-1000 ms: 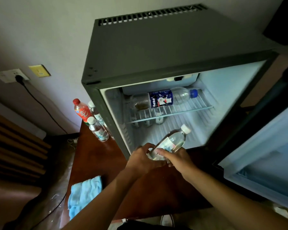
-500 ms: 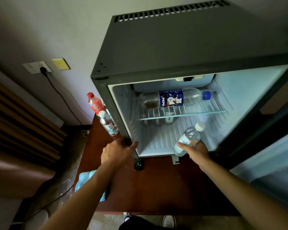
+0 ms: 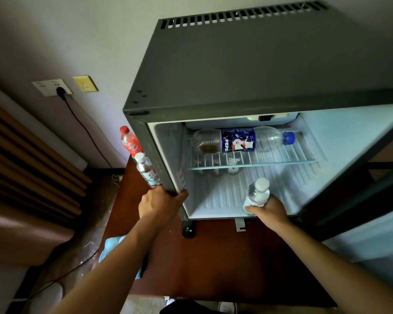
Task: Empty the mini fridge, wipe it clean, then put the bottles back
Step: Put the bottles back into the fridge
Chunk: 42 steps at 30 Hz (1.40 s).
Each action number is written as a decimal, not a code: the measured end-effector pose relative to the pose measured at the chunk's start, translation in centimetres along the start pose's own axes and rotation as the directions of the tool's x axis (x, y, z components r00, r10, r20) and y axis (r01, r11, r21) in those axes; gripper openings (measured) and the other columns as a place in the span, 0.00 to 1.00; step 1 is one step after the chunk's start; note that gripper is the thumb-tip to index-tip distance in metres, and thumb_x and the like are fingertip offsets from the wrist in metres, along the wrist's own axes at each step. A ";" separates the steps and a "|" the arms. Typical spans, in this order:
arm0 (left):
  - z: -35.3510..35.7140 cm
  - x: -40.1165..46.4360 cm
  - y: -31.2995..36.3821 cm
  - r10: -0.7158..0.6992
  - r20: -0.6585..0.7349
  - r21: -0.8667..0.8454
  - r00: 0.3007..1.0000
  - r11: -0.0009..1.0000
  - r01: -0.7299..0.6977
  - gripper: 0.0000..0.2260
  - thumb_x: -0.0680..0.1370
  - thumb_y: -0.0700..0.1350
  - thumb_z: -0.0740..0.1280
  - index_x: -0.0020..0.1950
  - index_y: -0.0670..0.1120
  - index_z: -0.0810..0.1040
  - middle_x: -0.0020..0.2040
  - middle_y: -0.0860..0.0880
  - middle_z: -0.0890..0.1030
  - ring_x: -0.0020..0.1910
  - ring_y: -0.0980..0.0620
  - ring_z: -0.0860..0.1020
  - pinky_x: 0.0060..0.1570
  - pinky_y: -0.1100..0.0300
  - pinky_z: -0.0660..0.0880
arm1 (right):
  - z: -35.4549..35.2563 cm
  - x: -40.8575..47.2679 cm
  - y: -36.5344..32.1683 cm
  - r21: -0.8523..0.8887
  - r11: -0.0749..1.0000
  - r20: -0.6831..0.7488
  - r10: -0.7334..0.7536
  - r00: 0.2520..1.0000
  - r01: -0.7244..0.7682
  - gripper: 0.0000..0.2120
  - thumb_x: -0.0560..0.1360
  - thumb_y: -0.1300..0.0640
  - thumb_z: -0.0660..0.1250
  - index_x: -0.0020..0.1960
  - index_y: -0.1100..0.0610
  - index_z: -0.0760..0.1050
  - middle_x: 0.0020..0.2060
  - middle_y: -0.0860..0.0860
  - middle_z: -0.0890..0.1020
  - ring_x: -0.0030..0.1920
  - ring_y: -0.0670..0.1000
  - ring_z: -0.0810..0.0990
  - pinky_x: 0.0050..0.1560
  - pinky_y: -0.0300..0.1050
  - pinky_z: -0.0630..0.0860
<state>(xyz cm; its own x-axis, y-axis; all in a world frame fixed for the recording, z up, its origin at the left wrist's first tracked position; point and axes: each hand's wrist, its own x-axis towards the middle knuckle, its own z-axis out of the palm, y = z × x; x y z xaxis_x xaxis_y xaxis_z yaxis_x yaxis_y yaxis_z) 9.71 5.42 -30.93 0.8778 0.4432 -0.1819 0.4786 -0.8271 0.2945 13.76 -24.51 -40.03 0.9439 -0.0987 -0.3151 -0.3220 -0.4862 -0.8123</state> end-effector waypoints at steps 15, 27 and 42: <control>0.7 0.7 -0.4 -0.018 0.023 -0.021 1.000 1.000 0.018 0.29 0.69 0.73 0.64 0.56 0.53 0.83 0.53 0.46 0.84 0.53 0.41 0.80 0.41 0.57 0.69 | 0.4 2.1 -0.3 -0.077 0.997 -0.114 -0.039 0.993 0.030 0.25 0.64 0.53 0.79 0.58 0.50 0.74 0.52 0.48 0.81 0.52 0.53 0.80 0.52 0.48 0.75; 0.9 0.6 -0.4 -0.041 0.002 -0.029 0.999 0.999 0.041 0.29 0.68 0.73 0.65 0.55 0.52 0.84 0.52 0.46 0.84 0.53 0.41 0.80 0.42 0.57 0.68 | 0.8 4.6 -2.3 -0.120 0.993 -0.159 -0.013 0.987 -0.006 0.28 0.70 0.54 0.76 0.65 0.54 0.66 0.55 0.54 0.81 0.55 0.59 0.80 0.52 0.47 0.72; 1.0 0.4 -0.3 -0.027 -0.008 -0.011 1.000 1.000 0.027 0.28 0.70 0.72 0.64 0.56 0.53 0.83 0.51 0.47 0.84 0.51 0.42 0.81 0.40 0.58 0.67 | 1.9 10.0 -3.1 -0.292 0.954 -0.071 0.052 0.996 -0.070 0.24 0.74 0.46 0.69 0.63 0.59 0.69 0.41 0.50 0.79 0.38 0.54 0.80 0.34 0.42 0.73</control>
<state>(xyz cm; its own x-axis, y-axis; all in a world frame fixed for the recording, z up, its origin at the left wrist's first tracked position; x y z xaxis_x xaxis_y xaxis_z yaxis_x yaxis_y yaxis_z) 9.89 5.52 -32.00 0.8644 0.4685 -0.1824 0.5027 -0.8107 0.3001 24.09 -22.34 -41.57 0.9288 -0.1847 -0.3214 -0.3522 -0.7104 -0.6094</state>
